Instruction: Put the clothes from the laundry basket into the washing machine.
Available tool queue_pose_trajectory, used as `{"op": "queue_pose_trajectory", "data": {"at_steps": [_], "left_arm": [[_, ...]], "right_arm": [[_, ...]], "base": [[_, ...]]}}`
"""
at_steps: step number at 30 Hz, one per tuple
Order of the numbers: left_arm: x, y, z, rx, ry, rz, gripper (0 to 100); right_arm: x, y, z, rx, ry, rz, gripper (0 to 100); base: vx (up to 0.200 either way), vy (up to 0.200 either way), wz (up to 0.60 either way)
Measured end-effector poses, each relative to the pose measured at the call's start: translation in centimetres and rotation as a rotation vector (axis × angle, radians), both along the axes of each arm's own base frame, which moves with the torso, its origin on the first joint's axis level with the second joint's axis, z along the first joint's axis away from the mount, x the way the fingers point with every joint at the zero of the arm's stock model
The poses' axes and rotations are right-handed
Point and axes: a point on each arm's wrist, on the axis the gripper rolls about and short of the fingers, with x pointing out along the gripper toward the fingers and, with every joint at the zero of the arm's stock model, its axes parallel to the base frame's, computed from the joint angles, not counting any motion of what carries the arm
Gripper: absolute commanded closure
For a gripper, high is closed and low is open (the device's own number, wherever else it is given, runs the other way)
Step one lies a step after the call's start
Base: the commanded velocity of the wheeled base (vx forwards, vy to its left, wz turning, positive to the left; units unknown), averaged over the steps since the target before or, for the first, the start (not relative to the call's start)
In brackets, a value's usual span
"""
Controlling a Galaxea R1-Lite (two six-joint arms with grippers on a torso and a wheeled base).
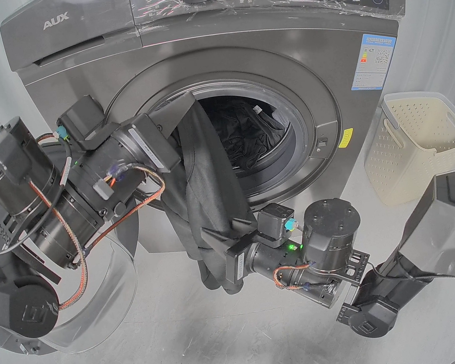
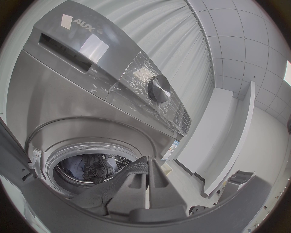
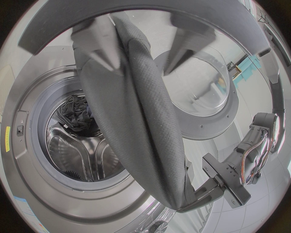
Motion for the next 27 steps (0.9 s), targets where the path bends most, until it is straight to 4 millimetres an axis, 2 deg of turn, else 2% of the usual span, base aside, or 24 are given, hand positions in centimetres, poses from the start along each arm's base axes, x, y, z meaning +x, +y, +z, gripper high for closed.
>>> {"op": "queue_pose_trajectory", "data": {"at_steps": [4,9,14,19,27], "left_arm": [[0.0,0.1,0.0,-0.001,-0.001,0.004,100],[0.2,0.1,0.0,0.001,0.001,0.008,100],[0.3,0.2,-0.2,0.005,0.006,0.011,100],[0.4,0.2,-0.4,0.009,0.011,0.014,100],[-0.2,0.4,-1.5,0.034,0.046,0.000,100]], "right_arm": [[0.1,-0.1,-0.1,-0.008,-0.008,-0.006,100],[-0.6,-1.0,0.8,-0.016,-0.009,-0.009,100],[-2.0,-3.1,2.5,-0.024,-0.016,-0.015,100],[-3.0,-6.2,3.6,-0.047,-0.027,-0.024,100],[-1.8,-9.9,6.0,-0.015,-0.093,-0.116,100]], "base": [[0.000,0.000,0.00],[0.000,0.000,0.00],[0.000,0.000,0.00],[0.000,0.000,0.00],[0.000,0.000,0.00]]}}
